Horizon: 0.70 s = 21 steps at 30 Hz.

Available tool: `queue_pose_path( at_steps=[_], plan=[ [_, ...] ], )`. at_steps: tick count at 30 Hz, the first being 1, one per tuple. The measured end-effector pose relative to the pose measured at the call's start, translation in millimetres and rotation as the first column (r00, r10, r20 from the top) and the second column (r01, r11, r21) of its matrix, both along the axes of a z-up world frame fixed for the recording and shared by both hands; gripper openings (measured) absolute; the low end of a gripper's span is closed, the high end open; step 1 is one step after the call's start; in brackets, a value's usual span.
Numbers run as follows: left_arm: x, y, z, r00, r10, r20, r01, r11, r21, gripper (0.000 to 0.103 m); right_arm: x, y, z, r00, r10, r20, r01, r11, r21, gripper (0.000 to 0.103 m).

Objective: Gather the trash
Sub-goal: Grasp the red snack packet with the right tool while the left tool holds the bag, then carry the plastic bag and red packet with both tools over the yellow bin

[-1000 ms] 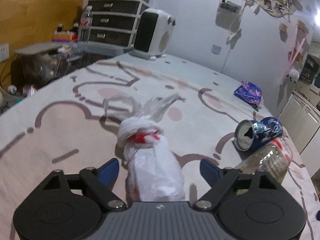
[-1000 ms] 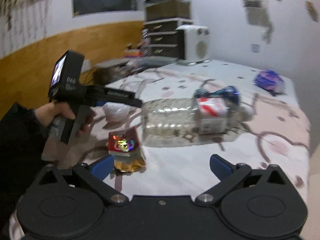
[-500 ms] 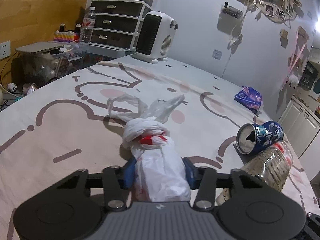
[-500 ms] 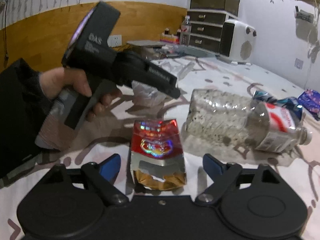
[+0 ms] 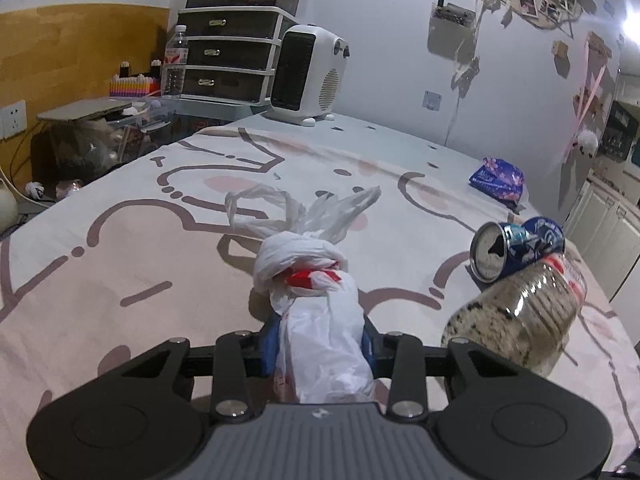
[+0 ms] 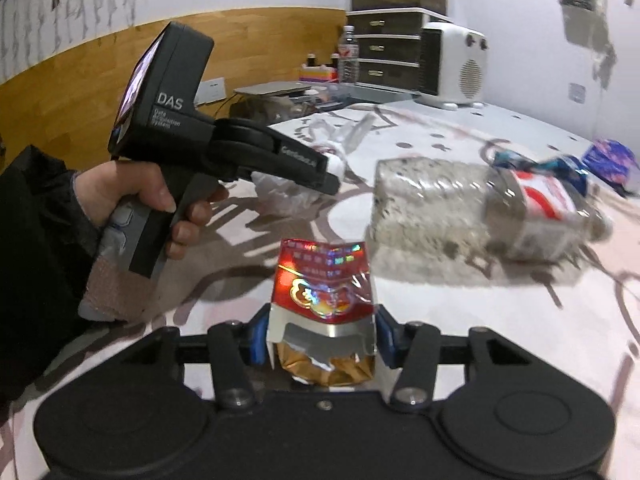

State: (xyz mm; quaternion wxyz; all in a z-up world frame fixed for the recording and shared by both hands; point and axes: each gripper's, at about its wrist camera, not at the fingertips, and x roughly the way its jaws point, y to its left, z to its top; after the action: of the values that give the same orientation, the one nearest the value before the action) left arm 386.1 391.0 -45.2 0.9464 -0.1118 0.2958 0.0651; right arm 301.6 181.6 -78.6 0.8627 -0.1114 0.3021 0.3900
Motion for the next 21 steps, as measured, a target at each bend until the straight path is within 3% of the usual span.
queue_pose_path(
  at_steps=[21],
  plan=[
    [-131.1, -80.8, 14.0, 0.999, -0.032, -0.002, 0.032, 0.997, 0.073, 0.039, -55.1, -73.2, 7.2, 0.989, -0.140, -0.053, 0.141, 0.990, 0.021, 0.050]
  ],
)
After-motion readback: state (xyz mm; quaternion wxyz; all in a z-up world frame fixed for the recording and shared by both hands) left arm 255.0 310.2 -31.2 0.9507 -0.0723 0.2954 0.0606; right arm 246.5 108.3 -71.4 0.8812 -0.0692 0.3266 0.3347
